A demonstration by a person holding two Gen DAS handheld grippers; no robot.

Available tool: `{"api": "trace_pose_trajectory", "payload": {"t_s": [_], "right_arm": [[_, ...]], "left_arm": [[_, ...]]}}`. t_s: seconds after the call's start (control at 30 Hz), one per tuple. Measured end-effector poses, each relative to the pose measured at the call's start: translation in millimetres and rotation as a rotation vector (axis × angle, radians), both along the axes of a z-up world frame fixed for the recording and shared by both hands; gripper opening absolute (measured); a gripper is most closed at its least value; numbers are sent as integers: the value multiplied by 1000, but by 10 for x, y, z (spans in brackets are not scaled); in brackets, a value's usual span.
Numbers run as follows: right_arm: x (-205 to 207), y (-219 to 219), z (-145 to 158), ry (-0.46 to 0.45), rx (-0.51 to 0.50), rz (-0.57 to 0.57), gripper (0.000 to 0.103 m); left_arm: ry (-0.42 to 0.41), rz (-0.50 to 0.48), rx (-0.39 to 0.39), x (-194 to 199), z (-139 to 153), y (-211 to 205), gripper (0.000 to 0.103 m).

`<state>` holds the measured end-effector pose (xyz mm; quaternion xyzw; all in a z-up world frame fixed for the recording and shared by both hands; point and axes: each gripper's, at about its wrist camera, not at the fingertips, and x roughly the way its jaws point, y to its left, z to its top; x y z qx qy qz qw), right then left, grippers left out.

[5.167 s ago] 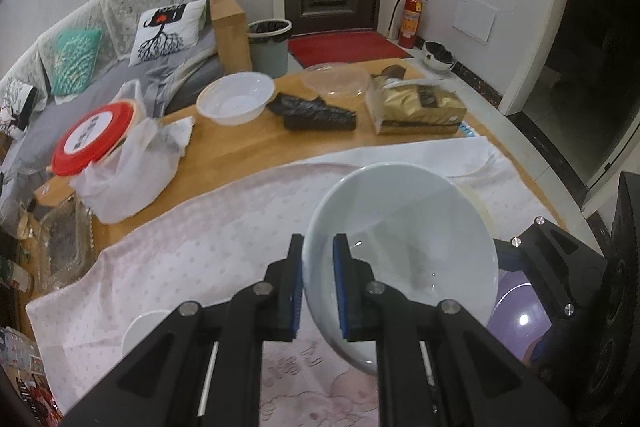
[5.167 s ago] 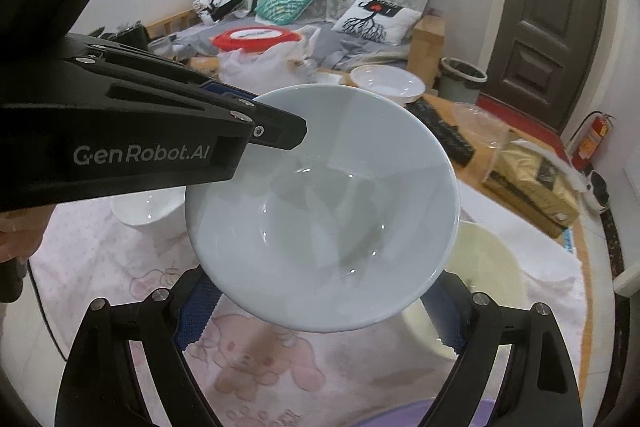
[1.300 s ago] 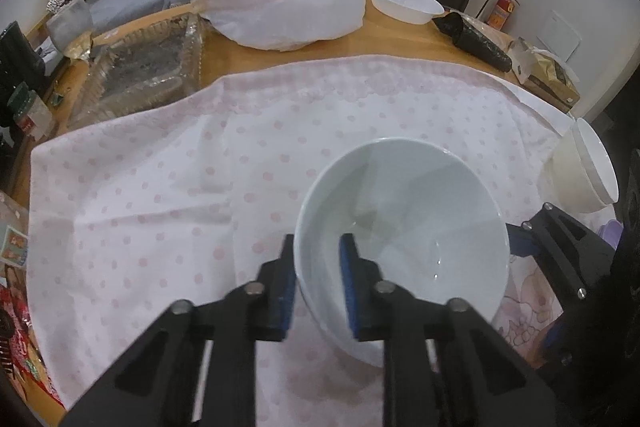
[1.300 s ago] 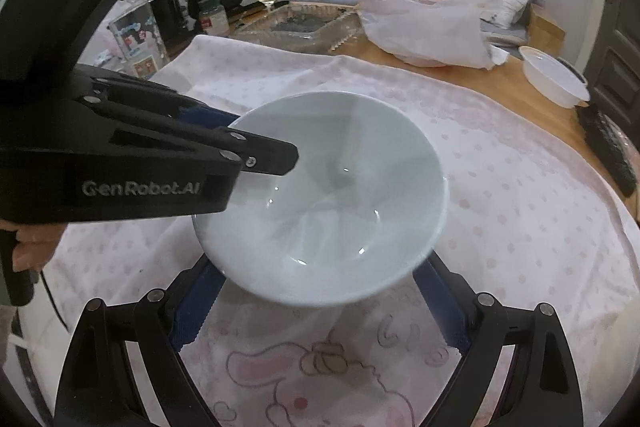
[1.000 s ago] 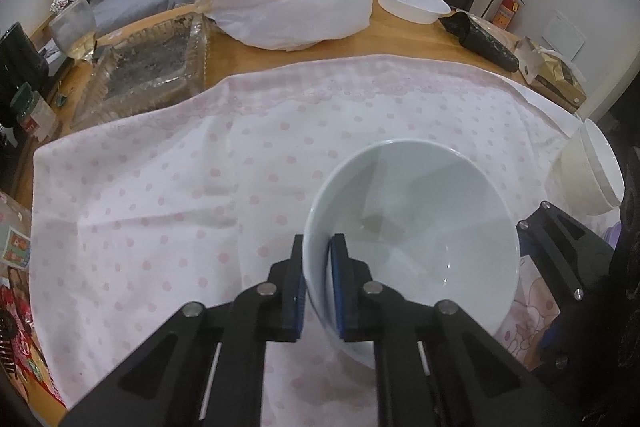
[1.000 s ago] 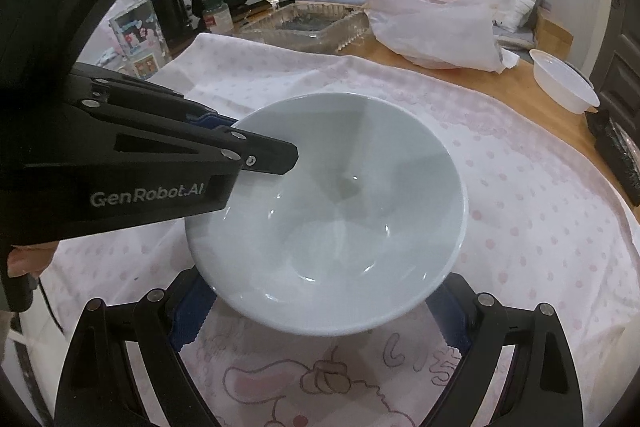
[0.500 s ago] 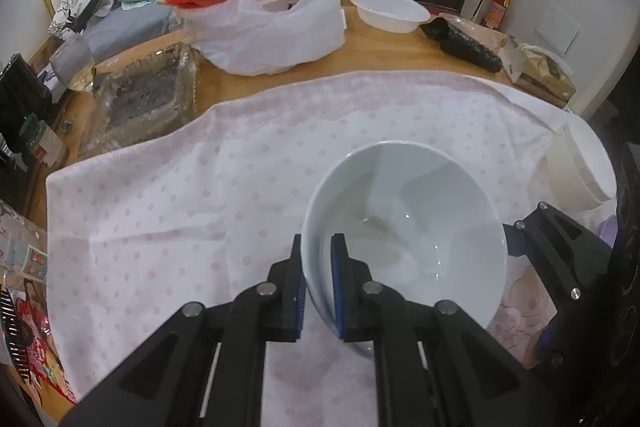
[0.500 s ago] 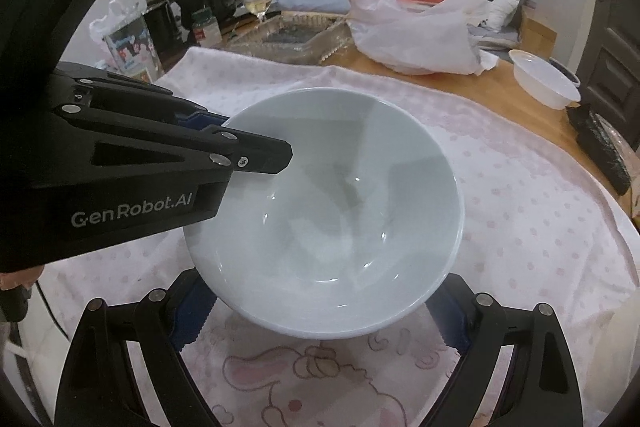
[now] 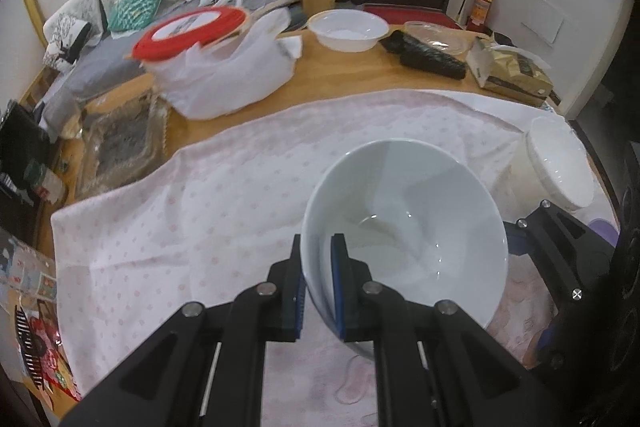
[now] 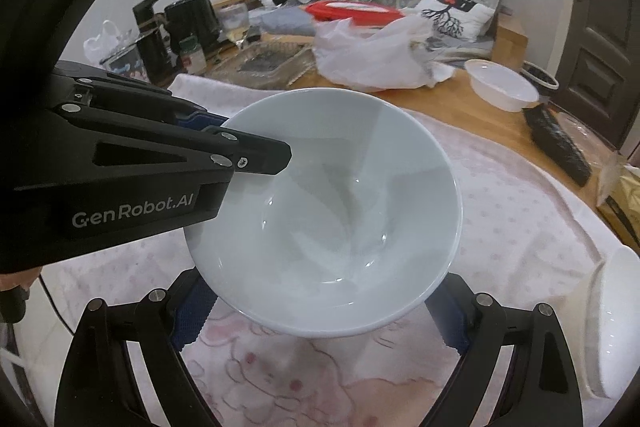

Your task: Organize plates and bowls

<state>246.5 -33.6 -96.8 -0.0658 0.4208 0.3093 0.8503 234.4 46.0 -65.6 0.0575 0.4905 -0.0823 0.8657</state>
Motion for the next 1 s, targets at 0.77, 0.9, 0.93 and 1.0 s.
{"api": "trace_pose_trajectory", "payload": {"t_s": [0.77,0.9,0.93,1.0], "right_arm": [[116,-1154,242,-55,-19,-138,89],[164,-1357,228,-48,-22,-173,89],[175,-1410,228,-44,-13,-177,89],[203,-1503,218,-38,-21,-200,89]], "left_arm": [[-39,-100,10,258,324,-1217,9],[-46,-124,5,324,319,-1430,9],[-42,-129,2,346,312,-1491,9],[-39,-137,-7,373,301,-1571,9]]}}
